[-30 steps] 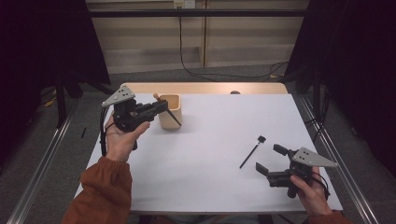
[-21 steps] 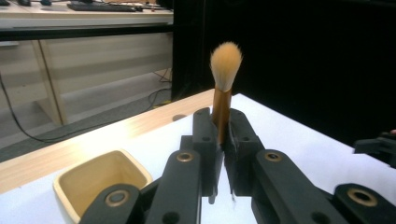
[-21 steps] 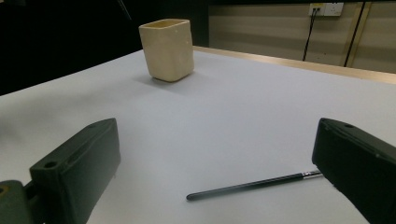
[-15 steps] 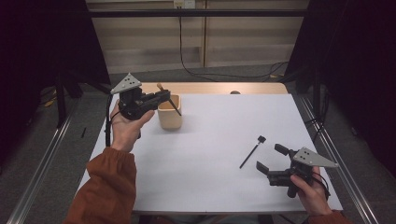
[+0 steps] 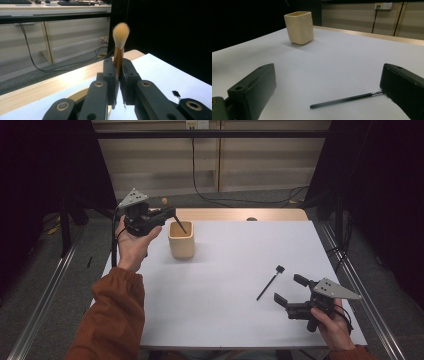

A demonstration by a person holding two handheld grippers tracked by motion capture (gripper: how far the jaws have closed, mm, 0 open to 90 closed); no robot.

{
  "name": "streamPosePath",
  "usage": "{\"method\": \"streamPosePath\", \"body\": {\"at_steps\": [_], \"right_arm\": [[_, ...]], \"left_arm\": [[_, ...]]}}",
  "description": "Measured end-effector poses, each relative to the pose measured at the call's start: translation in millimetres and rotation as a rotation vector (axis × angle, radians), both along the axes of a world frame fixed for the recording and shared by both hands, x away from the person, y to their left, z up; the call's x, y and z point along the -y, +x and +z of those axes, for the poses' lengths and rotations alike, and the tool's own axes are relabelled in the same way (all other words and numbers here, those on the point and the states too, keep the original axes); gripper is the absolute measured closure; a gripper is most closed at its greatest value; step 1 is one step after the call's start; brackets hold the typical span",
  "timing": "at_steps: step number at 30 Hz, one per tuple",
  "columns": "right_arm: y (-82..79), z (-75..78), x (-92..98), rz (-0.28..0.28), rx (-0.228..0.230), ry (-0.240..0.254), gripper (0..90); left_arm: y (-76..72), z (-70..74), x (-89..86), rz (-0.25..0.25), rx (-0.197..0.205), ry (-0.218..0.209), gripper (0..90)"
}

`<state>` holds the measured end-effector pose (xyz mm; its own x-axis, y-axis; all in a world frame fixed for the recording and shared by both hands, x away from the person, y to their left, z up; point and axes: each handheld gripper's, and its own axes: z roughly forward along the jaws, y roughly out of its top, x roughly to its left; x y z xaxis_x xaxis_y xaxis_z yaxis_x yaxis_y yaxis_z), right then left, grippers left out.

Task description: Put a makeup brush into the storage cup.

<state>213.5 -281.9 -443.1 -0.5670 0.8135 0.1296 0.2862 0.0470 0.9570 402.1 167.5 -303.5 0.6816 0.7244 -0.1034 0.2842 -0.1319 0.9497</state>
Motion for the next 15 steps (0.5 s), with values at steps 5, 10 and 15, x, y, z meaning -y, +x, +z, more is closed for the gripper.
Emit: {"method": "streamPosePath", "body": {"at_steps": [5, 10, 15], "right_arm": [[-0.5, 0.3, 0.5, -0.006, 0.003, 0.003, 0.0], [-0.5, -0.2, 0.0, -0.002, -0.001, 0.004, 0.0], [-0.9, -0.6, -1.3, 0.003, 0.001, -0.006, 0.0]], "left_arm": [[7.8, 1.9, 2.3, 0.014, 0.001, 0.007, 84.2], [11.2, 3.0, 0.1, 0.044, 0.008, -0.006, 84.2], [17.0, -4.0, 1.9, 0.054, -0.007, 0.014, 84.2]]}}
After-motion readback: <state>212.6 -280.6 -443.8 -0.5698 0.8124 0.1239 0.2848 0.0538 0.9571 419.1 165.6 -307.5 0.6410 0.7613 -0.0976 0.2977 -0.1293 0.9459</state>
